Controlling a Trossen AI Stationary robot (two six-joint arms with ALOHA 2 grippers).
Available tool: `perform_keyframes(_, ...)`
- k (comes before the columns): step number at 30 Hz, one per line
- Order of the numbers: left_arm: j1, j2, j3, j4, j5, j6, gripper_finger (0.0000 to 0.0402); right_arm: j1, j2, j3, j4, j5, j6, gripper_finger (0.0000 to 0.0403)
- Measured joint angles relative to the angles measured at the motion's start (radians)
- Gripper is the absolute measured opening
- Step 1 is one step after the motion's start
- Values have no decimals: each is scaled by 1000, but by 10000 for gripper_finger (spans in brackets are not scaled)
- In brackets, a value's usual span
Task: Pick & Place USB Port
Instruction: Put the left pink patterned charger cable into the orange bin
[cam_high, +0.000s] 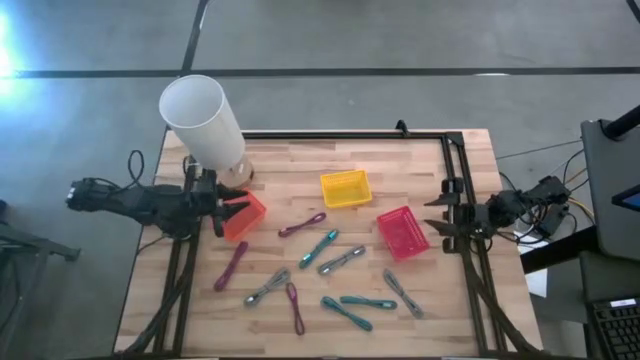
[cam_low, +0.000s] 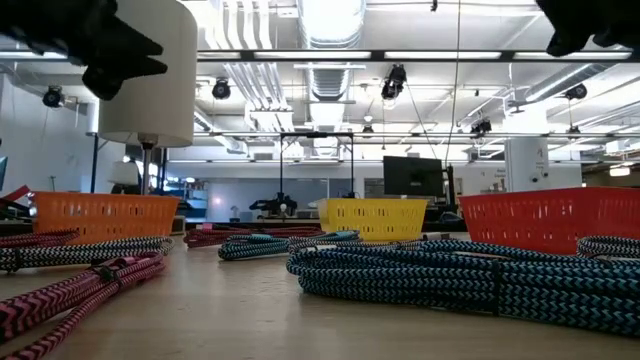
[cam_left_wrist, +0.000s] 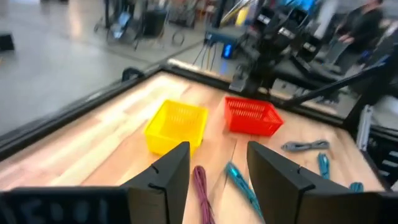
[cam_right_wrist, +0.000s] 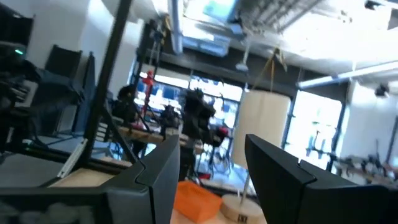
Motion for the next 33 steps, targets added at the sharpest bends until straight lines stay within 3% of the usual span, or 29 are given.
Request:
perform_keyframes(6, 0, 213, 162, -107, 32, -68, 161, 0, 22, 0, -39, 53, 70, 176)
perform_keyframes(14, -1, 433, 381, -441, 179, -290, 161, 0, 30, 13, -109, 129, 178, 176)
perform_keyframes(20, -3, 543, 398, -528, 376, -470, 161, 0, 75, 69, -217, 139, 299, 190)
perform_keyframes(25, -11, 610, 361, -533, 451, -540, 161, 0, 230, 161, -214, 141, 328, 198)
perform_keyframes(33, -52, 670, 352, -529, 455, -615, 161, 0, 606, 355, -296, 154, 377, 199)
